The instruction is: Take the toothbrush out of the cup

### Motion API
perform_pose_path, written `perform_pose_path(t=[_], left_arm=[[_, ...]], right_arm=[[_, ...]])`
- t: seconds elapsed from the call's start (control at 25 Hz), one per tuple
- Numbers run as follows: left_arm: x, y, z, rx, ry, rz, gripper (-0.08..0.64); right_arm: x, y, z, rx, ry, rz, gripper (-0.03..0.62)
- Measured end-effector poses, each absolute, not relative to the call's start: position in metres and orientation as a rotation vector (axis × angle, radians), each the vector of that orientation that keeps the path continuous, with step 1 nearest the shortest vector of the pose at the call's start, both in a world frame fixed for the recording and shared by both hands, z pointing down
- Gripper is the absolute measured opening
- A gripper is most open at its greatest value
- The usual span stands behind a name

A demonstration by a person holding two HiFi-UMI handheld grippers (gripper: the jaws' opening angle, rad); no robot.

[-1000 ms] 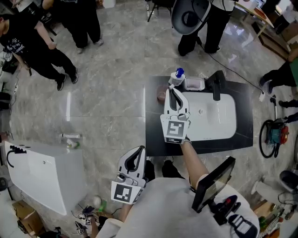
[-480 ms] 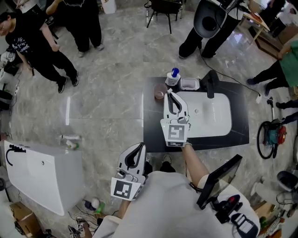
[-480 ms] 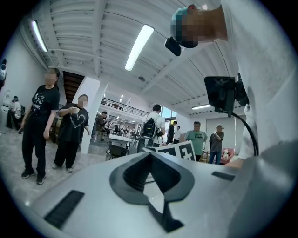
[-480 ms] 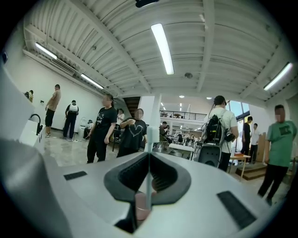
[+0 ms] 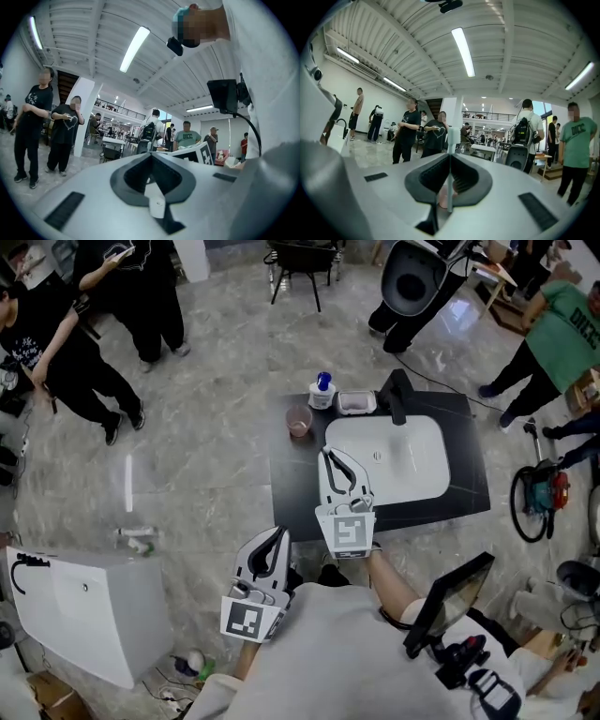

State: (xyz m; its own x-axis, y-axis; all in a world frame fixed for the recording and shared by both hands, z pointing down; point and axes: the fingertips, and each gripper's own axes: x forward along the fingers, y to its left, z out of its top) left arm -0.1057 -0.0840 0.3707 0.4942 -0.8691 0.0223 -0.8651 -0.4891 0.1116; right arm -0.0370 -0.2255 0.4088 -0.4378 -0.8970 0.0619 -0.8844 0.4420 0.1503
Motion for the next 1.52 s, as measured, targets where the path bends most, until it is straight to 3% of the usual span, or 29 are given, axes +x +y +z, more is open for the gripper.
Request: perform_pose_path(t=[0.52,0.8,1.52], left_arm=[[-0.086,-0.074,0.347,2.669,-1.449,-0.081,0.003],[-0.08,-0.072,0.354,2.681,-1.439,-0.083,0.003],[-0.069,-0.064,0.363,2.643,-1.431,-0.09,0.005]], right_arm=[[-0.02,-0.16,0.362,1.503,-2.536,-0.367,0.017],[-0.012,-0.127,0.345,1.726,-2.748,-0.171,0.017],[-0.005,-0.088,0.356,1.67,-2.763,-0.048,0.017]])
